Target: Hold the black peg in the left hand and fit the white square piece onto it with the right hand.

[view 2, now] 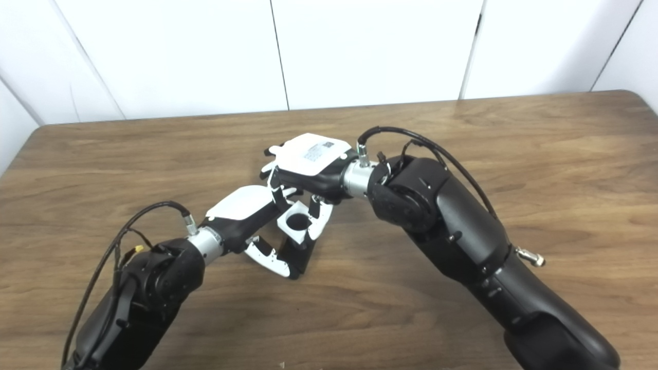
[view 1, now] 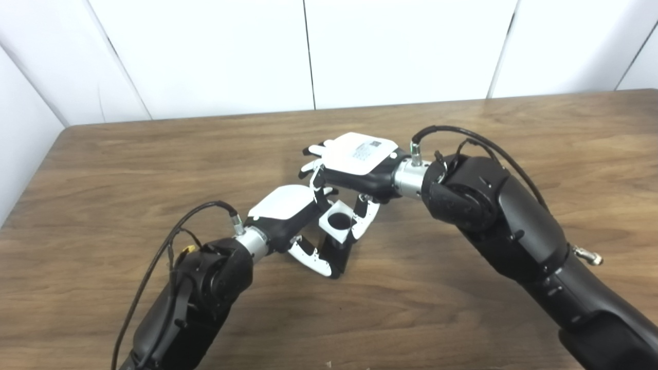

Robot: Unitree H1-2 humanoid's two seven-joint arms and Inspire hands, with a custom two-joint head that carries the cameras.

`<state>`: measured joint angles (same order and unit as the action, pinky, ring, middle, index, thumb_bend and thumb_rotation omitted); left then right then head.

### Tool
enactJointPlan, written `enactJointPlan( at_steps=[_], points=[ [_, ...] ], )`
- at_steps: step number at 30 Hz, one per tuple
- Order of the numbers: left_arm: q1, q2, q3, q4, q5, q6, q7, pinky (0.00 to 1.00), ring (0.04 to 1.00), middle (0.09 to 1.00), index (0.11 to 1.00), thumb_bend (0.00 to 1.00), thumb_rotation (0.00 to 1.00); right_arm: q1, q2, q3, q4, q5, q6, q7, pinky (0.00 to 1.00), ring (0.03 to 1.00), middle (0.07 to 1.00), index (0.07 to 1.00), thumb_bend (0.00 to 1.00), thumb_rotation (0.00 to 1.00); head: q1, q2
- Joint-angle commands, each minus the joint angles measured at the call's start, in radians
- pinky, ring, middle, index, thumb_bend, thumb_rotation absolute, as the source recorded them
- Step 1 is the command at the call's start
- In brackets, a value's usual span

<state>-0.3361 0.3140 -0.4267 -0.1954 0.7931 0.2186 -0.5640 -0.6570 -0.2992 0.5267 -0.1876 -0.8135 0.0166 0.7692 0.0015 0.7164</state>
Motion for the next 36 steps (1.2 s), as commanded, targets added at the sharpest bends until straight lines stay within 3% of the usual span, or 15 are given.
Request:
enactJointPlan(
  at_steps=[1, 14, 15, 16, 18, 21, 28, 36],
  points=[
    [-0.022, 0.011, 0.005, -0.018, 0.001, -0.004, -0.001, 1.0, 1.0, 0.983, 0.635, 0.86, 0.3, -0.035, 0.003, -0.018, 0.003, 0.002, -0.024, -0.037, 1.0, 1.0, 0.886, 0.49, 0.52, 0.15, 0.001, 0.001],
    [-0.025, 0.005, 0.004, -0.004, 0.002, -0.007, 0.007, 1.0, 1.0, 0.983, 0.64, 0.86, 0.3, -0.034, -0.005, -0.012, 0.019, -0.006, -0.03, -0.044, 1.0, 1.0, 0.869, 0.493, 0.52, 0.15, -0.002, -0.004],
    [-0.026, 0.005, 0.004, -0.002, 0.003, -0.008, 0.008, 1.0, 1.0, 0.984, 0.64, 0.86, 0.3, -0.034, -0.005, -0.013, 0.018, -0.006, -0.027, -0.041, 1.0, 1.0, 0.869, 0.52, 0.6, 0.18, -0.001, -0.005],
    [-0.026, 0.005, 0.003, -0.001, 0.003, -0.008, 0.008, 1.0, 1.0, 0.984, 0.638, 0.86, 0.3, -0.034, -0.005, -0.014, 0.018, -0.006, -0.024, -0.038, 1.0, 1.0, 0.87, 0.573, 0.75, 0.23, -0.001, -0.005],
    [-0.028, 0.005, 0.002, 0.002, 0.006, -0.007, 0.007, 1.0, 1.0, 0.981, 0.637, 0.86, 0.3, -0.035, -0.005, -0.015, 0.018, -0.003, -0.02, -0.033, 1.0, 1.0, 0.871, 0.63, 0.9, 0.29, -0.001, -0.006],
    [-0.031, 0.005, 0.0, 0.004, 0.01, -0.007, 0.006, 1.0, 1.0, 0.976, 0.633, 0.85, 0.31, -0.037, -0.009, -0.016, 0.015, -0.002, -0.011, -0.019, 1.0, 1.0, 0.88, 0.679, 0.99, 0.36, -0.003, -0.008],
    [-0.032, 0.004, -0.001, 0.009, 0.008, -0.007, 0.008, 1.0, 1.0, 0.975, 0.628, 0.85, 0.29, -0.044, -0.016, -0.017, -0.001, -0.002, 0.004, 0.011, 1.0, 1.0, 0.906, 0.745, 1.0, 0.42, -0.003, -0.009],
    [-0.027, 0.001, 0.002, 0.012, 0.004, -0.003, 0.012, 1.0, 1.0, 0.973, 0.627, 0.86, 0.28, -0.051, -0.022, -0.036, -0.029, 0.011, 0.025, 0.032, 1.0, 1.0, 0.912, 0.76, 1.0, 0.41, -0.005, -0.005]
  ],
)
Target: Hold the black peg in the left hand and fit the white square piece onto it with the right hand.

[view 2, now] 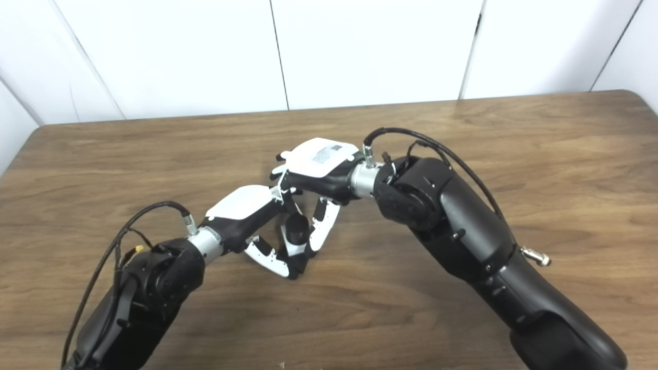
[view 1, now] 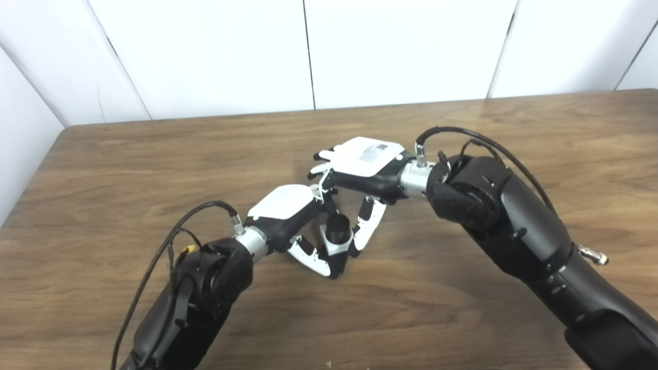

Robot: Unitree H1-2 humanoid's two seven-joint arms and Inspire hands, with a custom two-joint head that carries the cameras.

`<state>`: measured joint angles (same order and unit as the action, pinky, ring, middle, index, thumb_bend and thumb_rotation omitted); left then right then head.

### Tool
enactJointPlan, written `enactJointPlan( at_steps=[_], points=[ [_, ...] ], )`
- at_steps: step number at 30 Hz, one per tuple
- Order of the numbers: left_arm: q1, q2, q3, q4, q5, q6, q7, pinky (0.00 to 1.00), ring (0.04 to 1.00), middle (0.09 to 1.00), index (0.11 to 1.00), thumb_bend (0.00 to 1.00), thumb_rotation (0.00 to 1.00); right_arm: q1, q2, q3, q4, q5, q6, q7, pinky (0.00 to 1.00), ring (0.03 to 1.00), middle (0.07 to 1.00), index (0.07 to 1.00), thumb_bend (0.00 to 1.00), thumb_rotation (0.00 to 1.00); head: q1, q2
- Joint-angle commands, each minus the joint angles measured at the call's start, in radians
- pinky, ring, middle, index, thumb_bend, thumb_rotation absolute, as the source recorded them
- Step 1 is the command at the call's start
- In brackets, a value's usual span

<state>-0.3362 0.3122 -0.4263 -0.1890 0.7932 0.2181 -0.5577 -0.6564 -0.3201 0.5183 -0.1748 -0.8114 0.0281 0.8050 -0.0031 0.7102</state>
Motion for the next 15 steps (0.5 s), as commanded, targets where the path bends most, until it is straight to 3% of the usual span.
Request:
enactJointPlan(
  at_steps=[1, 15],
  points=[
    [-0.027, 0.003, 0.002, 0.008, 0.003, -0.003, 0.006, 1.0, 1.0, 0.97, 0.628, 0.86, 0.27, -0.054, -0.003, -0.031, -0.045, 0.008, 0.014, -0.002, 1.0, 1.0, 0.913, 0.757, 1.0, 0.42, -0.002, 0.001],
    [-0.032, 0.006, 0.001, 0.035, 0.002, -0.009, 0.017, 1.0, 1.0, 0.966, 0.633, 0.86, 0.29, -0.068, -0.019, -0.094, -0.096, 0.026, 0.057, 0.033, 1.0, 1.0, 0.912, 0.752, 1.0, 0.4, -0.003, -0.003]
  ],
)
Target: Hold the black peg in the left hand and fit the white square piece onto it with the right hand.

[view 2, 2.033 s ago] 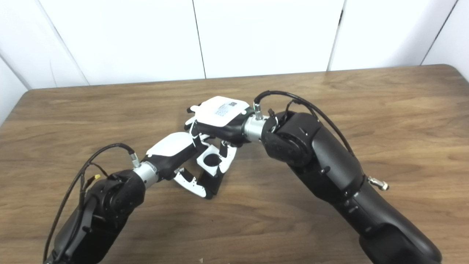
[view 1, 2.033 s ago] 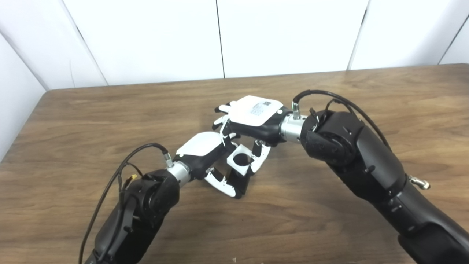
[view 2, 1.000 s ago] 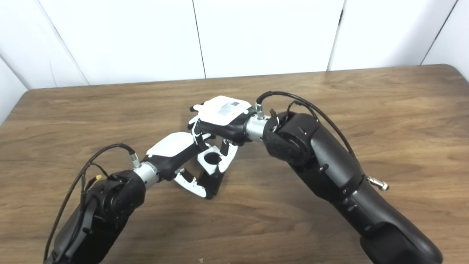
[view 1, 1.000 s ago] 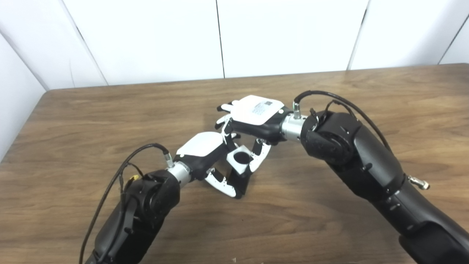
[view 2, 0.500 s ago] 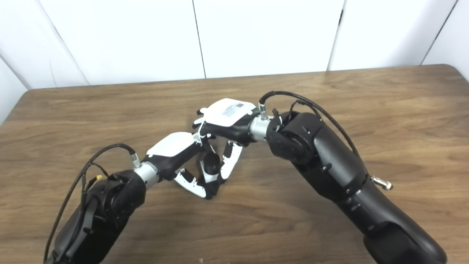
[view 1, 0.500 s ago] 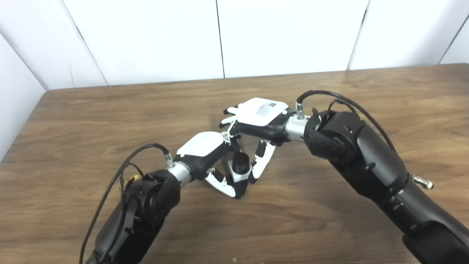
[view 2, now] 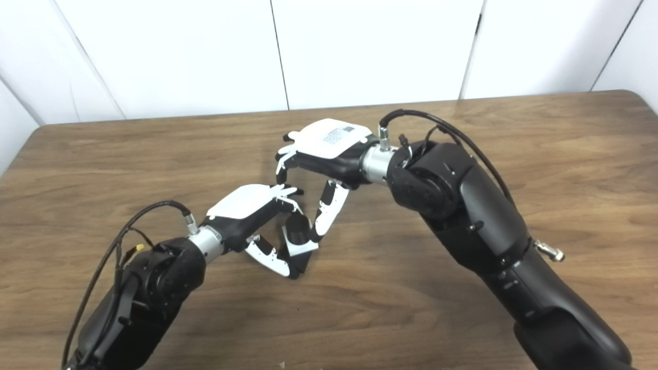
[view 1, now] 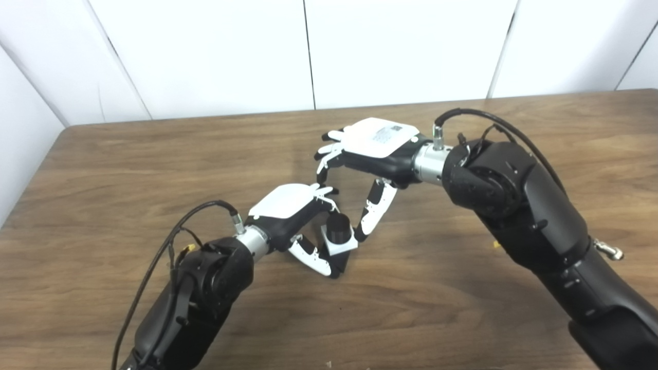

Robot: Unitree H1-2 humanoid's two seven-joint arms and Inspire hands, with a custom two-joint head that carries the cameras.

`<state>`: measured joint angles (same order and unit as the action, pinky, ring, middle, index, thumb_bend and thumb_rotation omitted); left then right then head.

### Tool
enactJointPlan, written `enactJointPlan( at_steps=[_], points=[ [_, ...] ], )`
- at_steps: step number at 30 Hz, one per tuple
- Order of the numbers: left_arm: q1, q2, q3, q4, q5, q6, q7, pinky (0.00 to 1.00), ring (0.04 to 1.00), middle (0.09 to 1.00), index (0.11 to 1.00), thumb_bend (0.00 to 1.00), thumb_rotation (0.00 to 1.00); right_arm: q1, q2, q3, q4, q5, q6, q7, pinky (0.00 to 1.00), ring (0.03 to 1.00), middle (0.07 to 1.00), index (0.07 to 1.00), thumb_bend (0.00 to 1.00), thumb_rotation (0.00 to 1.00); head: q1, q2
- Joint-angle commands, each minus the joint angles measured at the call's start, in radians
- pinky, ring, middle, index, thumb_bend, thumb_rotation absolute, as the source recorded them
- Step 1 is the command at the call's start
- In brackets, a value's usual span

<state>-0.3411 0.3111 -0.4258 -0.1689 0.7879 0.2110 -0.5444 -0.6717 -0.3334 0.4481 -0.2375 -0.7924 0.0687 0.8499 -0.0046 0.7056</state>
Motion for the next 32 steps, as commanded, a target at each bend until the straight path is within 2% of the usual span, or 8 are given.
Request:
enactJointPlan(
  at_steps=[1, 11, 18, 24, 32],
  points=[
    [-0.027, 0.009, 0.001, 0.016, 0.006, -0.003, 0.005, 1.0, 1.0, 0.965, 0.632, 0.86, 0.29, -0.052, -0.008, -0.028, -0.036, 0.008, 0.015, -0.013, 1.0, 1.0, 0.912, 0.751, 1.0, 0.4, -0.001, 0.001],
    [-0.021, 0.026, 0.015, 0.031, 0.0, -0.019, 0.016, 1.0, 1.0, 0.954, 0.632, 0.85, 0.3, -0.034, -0.056, -0.084, -0.079, 0.022, 0.039, 0.002, 1.0, 1.0, 0.914, 0.738, 1.0, 0.38, -0.008, -0.001],
    [-0.019, 0.034, 0.031, 0.028, -0.027, -0.004, 0.001, 1.0, 1.0, 0.945, 0.646, 0.84, 0.3, 0.001, -0.106, -0.126, -0.098, 0.031, 0.054, -0.006, 1.0, 1.0, 0.913, 0.745, 1.0, 0.38, -0.013, -0.002],
    [-0.02, 0.044, 0.033, 0.023, -0.026, 0.003, -0.02, 1.0, 1.0, 0.929, 0.649, 0.85, 0.3, 0.035, -0.125, -0.151, -0.103, 0.03, 0.053, -0.023, 1.0, 1.0, 0.918, 0.748, 1.0, 0.39, -0.013, 0.0],
    [-0.026, 0.052, 0.045, 0.021, -0.047, 0.01, -0.032, 1.0, 1.0, 0.935, 0.704, 0.85, 0.32, 0.072, -0.129, -0.163, -0.117, 0.015, 0.066, -0.019, 1.0, 1.0, 0.933, 0.757, 1.0, 0.4, -0.012, 0.003]
  ],
)
